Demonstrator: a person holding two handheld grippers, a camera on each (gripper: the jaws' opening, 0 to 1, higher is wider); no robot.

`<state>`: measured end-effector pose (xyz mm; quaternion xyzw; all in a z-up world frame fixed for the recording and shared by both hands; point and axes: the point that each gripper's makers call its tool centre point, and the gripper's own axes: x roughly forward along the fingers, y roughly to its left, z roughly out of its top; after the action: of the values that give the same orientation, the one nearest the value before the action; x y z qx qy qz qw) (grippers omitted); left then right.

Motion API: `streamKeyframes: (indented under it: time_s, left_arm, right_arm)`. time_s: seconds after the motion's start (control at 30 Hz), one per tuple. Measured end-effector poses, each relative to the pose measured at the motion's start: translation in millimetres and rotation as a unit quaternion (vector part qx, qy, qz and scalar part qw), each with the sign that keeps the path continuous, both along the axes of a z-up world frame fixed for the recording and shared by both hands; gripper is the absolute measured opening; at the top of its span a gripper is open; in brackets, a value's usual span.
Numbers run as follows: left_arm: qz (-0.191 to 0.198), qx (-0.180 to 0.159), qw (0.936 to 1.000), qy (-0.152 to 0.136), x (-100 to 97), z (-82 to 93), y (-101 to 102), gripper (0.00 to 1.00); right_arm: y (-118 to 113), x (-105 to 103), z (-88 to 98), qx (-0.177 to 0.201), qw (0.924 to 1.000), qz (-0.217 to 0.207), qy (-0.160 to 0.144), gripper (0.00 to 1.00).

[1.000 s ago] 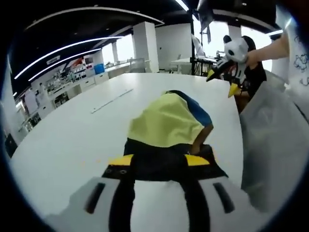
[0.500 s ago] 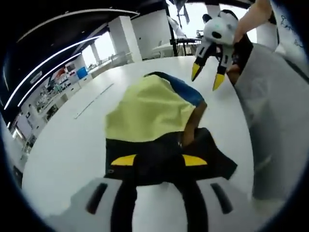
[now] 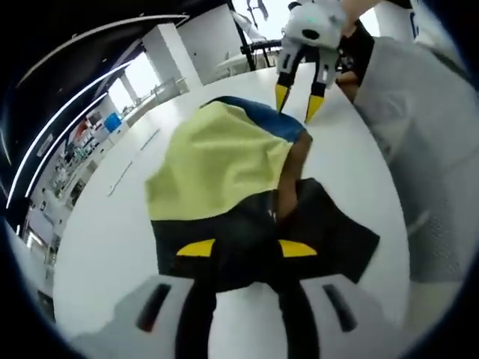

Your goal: Fold the garment on the visible template until the final outline fits inside the template.

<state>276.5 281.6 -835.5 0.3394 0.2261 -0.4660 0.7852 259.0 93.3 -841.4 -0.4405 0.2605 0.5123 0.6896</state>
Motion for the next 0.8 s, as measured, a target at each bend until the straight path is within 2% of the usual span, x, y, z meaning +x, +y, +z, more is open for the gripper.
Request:
streamKeyframes:
  time_s: [0.07,0.17,0.23,0.4,0.47,0.57,0.8]
  left_arm:
    - [0.000,0.002,1.0000,-0.003,0.8,0.9,-0.5,0.27]
    - [0.001,0.007,0.9999,-0.010,3.9,1.7,0.2,0.26]
    - [0.000,0.008,0.9999,-0.011,4.5,1.4,0.0,0.26]
    - [-0.012,0.023,0.9994,-0.021,2.8,-0.4,-0.8,0.17]
    - [-0.016,0.024,0.9993,-0.023,0.3,1.6,-3.7,0.11]
    - [-0.009,0.011,0.9998,-0.015,-2.3,4.9,-9.6,0.10]
    - [0.005,-0.013,0.9999,-0.003,-3.3,13.1,-11.7,0.00]
  right_arm:
    - [-0.7,2.7,-1.6,-0.010,0.9997,0.012,-0.020,0.20]
    - [0.8,3.0,-2.9,-0.014,0.9993,0.017,-0.029,0.14]
    - [3.3,5.7,-2.0,-0.015,0.9983,0.027,-0.050,0.13]
    - [4.5,4.9,-4.0,-0.017,0.9971,0.029,-0.068,0.08]
    - [3.8,4.3,-5.0,-0.016,0.9973,0.028,-0.066,0.05]
    - [2.6,5.6,-6.1,-0.017,0.9967,0.025,-0.075,0.00]
    - [-0.9,5.4,0.1,-0.002,0.9976,0.004,-0.069,0.00]
